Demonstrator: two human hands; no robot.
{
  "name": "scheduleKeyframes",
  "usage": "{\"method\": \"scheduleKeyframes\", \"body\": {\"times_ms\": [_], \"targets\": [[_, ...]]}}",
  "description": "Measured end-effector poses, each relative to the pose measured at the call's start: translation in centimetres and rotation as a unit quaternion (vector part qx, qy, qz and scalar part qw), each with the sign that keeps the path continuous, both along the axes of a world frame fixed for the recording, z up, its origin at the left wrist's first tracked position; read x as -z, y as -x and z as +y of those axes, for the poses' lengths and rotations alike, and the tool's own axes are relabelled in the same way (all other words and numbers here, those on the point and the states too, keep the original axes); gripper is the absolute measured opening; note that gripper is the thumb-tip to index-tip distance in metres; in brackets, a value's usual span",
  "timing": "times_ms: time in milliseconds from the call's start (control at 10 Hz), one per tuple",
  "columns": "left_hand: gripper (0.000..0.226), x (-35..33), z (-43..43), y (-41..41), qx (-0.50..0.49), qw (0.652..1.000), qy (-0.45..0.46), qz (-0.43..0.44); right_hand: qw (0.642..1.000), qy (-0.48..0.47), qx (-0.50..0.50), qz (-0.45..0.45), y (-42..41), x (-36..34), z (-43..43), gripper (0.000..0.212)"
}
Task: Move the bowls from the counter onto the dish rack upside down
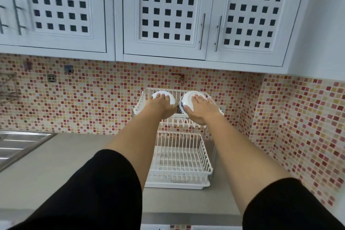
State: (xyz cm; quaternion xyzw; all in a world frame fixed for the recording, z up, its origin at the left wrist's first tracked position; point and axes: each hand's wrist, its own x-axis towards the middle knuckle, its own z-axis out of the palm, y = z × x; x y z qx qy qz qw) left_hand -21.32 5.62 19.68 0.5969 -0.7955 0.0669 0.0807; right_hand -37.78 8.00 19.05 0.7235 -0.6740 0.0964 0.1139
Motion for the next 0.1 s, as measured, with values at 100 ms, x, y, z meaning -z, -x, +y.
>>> {"method": "scheduleKeyframes", "body": {"times_ms": [100], "targets": [[0.067,0.17,-0.43,-0.45,-0.001,1.0,0.002,0.019,0.95,0.178,-0.093,-0.24,-0.88,-0.84,1.11,0.052]]}}
